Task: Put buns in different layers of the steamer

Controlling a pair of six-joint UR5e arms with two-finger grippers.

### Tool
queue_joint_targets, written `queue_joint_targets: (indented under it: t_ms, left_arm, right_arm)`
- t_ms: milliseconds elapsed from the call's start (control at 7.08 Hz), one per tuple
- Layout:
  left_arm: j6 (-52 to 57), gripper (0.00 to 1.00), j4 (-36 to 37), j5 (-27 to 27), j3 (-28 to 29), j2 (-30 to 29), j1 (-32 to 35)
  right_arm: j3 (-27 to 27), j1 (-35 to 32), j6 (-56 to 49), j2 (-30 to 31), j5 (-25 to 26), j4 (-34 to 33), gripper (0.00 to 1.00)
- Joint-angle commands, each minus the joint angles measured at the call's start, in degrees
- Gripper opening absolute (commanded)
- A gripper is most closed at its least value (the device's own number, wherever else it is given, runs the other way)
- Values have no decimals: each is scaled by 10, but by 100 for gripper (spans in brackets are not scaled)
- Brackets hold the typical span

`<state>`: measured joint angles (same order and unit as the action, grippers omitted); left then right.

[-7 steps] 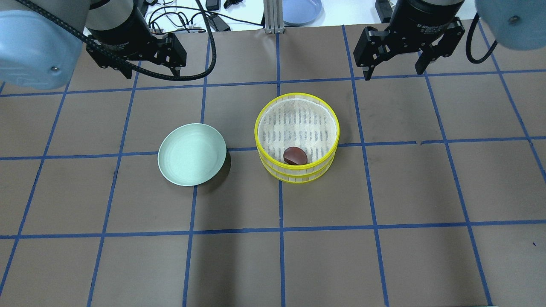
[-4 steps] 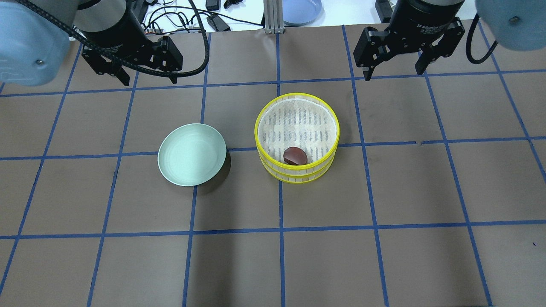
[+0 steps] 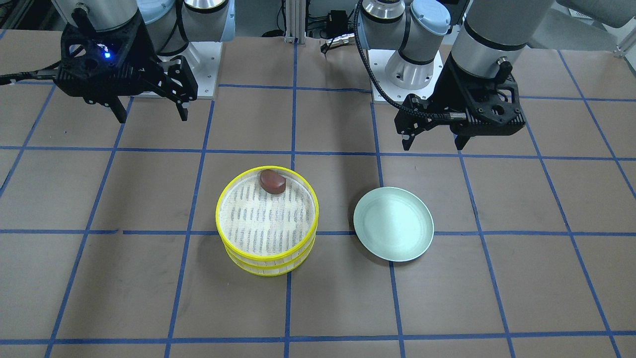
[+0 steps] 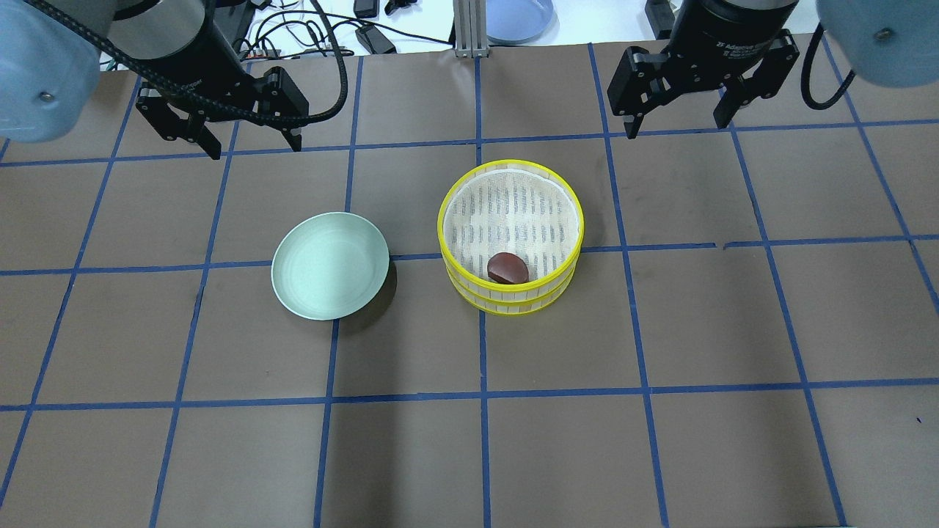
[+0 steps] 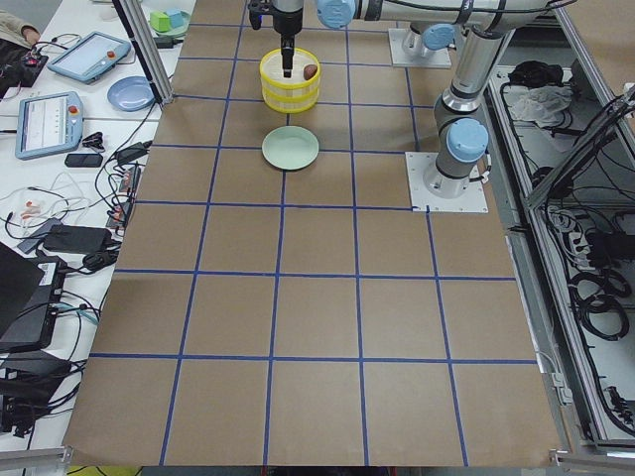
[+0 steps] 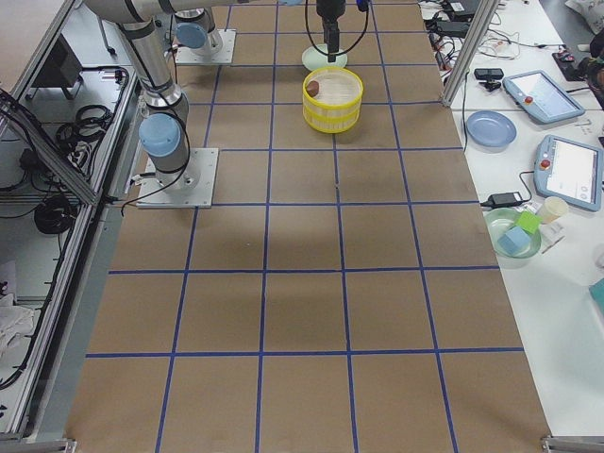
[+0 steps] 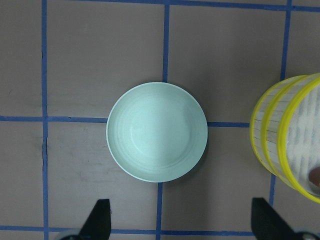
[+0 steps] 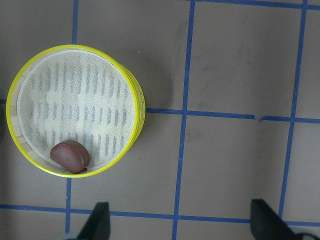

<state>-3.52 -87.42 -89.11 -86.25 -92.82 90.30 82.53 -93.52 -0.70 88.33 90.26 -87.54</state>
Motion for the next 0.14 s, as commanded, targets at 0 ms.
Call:
queue_joint_targets:
  t_ms: [0]
  left_arm:
    - [-7,100,0,1,-2,2,1]
  right_arm:
    - [0,1,0,0,0,0,100]
